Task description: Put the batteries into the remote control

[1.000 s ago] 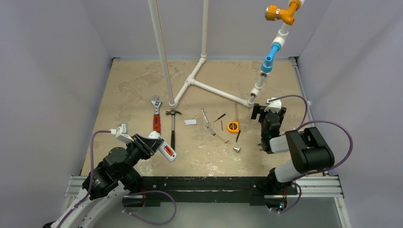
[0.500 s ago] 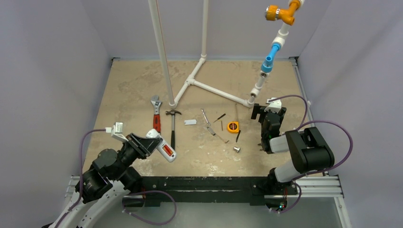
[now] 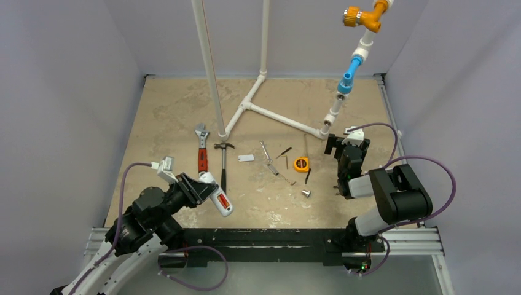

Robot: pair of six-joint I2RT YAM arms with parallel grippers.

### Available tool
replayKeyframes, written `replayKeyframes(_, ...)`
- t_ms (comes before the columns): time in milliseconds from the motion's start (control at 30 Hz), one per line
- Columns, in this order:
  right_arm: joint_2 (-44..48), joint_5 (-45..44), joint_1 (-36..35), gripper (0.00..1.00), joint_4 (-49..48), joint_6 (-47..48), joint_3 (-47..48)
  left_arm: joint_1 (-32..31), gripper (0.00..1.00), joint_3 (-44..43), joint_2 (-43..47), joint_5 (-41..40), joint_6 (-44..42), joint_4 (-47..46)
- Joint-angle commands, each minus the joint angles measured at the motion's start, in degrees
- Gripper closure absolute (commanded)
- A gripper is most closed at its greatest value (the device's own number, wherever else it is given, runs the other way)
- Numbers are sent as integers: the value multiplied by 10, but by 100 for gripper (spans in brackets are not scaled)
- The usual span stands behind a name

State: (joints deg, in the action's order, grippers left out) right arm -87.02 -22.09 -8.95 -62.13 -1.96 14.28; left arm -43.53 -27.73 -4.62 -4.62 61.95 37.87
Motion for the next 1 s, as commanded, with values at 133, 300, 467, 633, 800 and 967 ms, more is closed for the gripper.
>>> replayKeyframes(133,10,-67,-4,2,-45,2,-3,-2,100,-14,16,-4,6,1)
replayKeyframes(300,106,-115,-42,2,106,10,17,-2,100,-31,19,-20,-2,41)
replayKeyframes(467,254,-104,-82,3,333,-58,73,-2,100,-32,24,-34,-7,49)
replayKeyframes(633,310,-42,-126,11,511,-159,116,-2,100,-36,17,-44,-18,50)
replayKeyframes(800,226,-52,-288,18,554,-157,183,-2,100,-35,-24,-28,-37,38)
replayKeyframes(967,100,58,-339,15,533,-123,279,-1,100,-35,-39,-23,-51,43)
